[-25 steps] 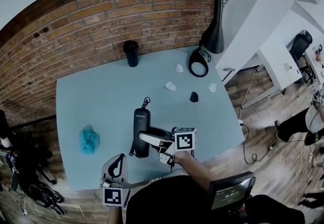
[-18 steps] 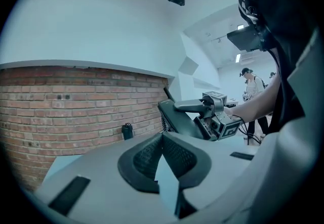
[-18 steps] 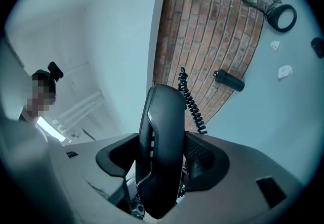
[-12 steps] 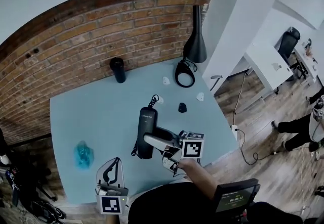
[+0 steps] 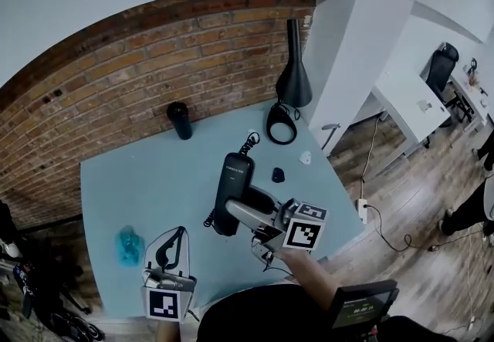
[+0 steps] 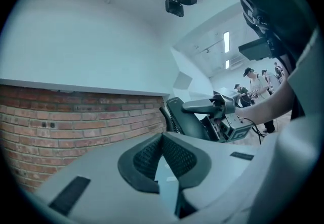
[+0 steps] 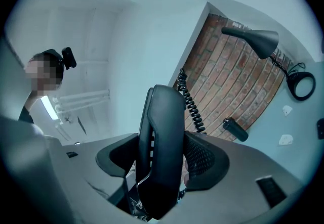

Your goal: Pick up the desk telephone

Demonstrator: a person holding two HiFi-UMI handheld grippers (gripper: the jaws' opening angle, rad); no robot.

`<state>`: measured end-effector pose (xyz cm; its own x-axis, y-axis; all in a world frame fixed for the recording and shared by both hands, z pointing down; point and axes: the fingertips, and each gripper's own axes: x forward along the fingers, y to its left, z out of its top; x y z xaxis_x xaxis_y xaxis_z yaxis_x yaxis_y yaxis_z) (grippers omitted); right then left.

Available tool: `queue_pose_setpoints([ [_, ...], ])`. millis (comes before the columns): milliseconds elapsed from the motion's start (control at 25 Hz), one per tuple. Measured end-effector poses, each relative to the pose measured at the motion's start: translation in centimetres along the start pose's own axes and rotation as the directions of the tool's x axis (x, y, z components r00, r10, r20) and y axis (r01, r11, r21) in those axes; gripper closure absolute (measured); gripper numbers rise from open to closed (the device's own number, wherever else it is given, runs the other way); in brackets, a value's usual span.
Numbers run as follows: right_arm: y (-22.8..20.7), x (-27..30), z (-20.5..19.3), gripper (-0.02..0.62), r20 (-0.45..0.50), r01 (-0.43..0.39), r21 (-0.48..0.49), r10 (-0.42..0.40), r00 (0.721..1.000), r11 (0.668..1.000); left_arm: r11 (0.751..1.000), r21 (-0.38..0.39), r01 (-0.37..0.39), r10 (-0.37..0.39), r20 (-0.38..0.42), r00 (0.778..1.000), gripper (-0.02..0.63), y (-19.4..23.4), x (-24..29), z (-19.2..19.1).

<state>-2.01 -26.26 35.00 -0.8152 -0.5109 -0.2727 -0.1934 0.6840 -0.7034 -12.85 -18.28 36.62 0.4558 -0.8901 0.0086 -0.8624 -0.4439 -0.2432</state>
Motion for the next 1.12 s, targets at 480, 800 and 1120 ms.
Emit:
queue_pose_setpoints([
  [480,1.4,0.9,-0.6,0.293,-0.004,0.016,-0.159,-0.017,1.000,0.987,1.000,0.016,-0.003,0.002,0.055,0.998,0.588,0.9,0.3,2.7],
  [800,1.6,0.8,-2.0,0.295,-0.031,0.051,-0.316,-0.065,0.997,0.947,1.000,-0.011,-0.007,0.007,0.031,0.999,0.588,1.2,0.6,1.4],
  [1120,0.4,-0.9,-3.4,0.295,-0.050,0.083,-0.341,-0.106,0.993,0.937,0.999,-0.052,-0.003,0.005,0.025,1.000,0.588,-0.1,0.4,0.0],
])
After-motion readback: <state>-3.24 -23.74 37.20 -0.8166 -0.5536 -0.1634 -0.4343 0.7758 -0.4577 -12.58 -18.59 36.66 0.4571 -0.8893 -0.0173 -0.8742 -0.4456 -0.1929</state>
